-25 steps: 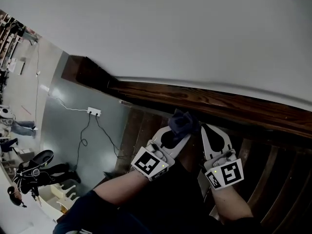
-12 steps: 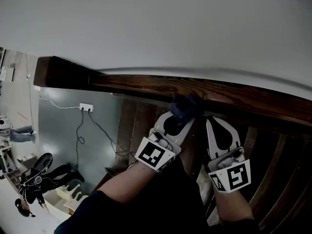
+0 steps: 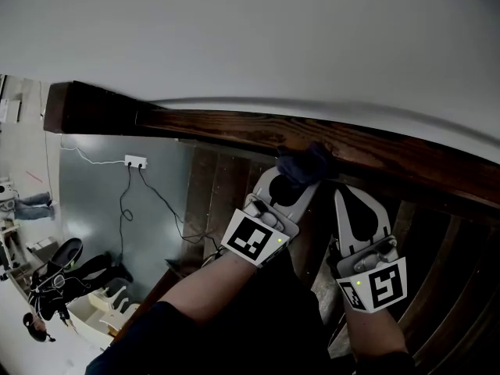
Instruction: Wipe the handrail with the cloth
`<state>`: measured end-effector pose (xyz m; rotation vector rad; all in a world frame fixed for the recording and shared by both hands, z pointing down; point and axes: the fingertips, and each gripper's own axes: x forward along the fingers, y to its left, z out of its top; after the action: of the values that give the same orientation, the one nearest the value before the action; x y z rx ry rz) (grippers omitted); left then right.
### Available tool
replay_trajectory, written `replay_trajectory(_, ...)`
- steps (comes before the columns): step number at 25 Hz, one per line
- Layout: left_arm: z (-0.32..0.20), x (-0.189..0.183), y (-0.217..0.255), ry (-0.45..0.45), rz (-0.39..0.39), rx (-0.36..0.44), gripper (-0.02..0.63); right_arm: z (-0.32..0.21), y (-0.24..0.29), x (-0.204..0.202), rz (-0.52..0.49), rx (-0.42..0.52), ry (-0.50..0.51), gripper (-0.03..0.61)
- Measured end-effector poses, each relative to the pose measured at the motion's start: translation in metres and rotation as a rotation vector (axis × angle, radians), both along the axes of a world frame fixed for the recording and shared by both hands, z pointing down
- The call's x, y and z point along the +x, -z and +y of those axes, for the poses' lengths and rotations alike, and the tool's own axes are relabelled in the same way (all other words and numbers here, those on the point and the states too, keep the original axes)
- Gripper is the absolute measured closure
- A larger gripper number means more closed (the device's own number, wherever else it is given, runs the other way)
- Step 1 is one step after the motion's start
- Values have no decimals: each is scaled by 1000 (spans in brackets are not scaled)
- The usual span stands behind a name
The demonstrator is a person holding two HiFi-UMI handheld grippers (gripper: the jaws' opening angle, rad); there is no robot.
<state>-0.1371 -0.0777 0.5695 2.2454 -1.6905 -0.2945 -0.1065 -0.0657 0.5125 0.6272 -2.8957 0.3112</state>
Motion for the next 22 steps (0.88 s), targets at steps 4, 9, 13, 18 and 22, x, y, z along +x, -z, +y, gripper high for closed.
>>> replay_trajectory(4,-2,2,0,4,8,-27,535,-4,4,4,-6,-1,-14,569)
replay_trajectory(9,-9,26,20,-42,-20,2,535,-14,19,37,-3,8,-81,569)
replay_trajectory(13,-18,52,32,-104,-59,-49,535,-25,35,69,-11,18,-145,569)
replay_trajectory(18,-32,96,65,-192,-75,-11,535,-30,58,115,-24,28,-234,569)
replay_trajectory(22,-44,131,89,-262,-85,-11,535,-34,74,151,-34,39,-305,569)
